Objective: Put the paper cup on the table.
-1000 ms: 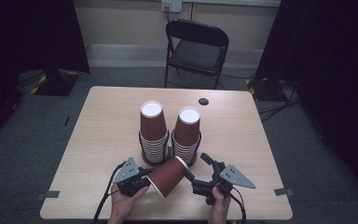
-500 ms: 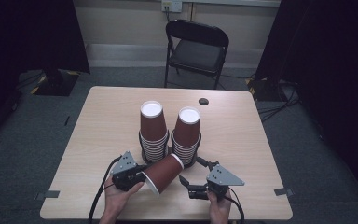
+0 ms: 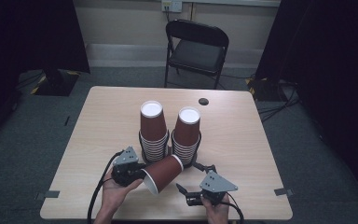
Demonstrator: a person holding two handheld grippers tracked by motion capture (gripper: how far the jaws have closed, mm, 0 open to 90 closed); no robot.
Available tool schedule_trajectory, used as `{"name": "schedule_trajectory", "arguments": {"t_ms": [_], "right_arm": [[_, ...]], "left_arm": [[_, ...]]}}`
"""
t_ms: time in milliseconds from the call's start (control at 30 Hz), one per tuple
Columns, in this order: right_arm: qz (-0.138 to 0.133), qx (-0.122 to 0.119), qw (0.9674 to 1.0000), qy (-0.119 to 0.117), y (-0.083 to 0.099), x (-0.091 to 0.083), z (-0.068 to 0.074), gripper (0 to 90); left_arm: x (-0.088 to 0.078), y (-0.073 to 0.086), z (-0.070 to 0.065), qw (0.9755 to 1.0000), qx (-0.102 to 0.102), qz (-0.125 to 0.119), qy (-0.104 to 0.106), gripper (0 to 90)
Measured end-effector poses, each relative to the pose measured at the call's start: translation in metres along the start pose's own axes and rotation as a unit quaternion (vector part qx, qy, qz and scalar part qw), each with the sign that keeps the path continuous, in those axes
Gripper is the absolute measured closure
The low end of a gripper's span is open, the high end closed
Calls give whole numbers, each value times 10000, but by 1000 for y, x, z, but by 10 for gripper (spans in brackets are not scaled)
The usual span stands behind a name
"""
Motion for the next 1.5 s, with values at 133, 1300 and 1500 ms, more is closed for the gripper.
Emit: {"name": "schedule_trajectory", "arguments": {"t_ms": [133,1300,1500], "right_arm": [[132,-372,9992,113,0,2,5,137],[525,-1775,9827,-103,-7,32,46,74],[486,-1611,9857,-112,-10,36,46,73]], "left_arm": [[2,-2,-1,9998,24,173,78,862],[31,-8,-15,9894,-19,1372,480,879],[29,-10,-14,9902,-132,1294,510,881]]}}
Point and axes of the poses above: each handheld gripper's, and its own axes: x roughly forward along the jaws, y roughly out of its underside, z roughly to its left, the point moved 7 cm from there along x, roughly forward along the jaws, and after that the axes turned 2 degrees about y, right-handed, at the moved point
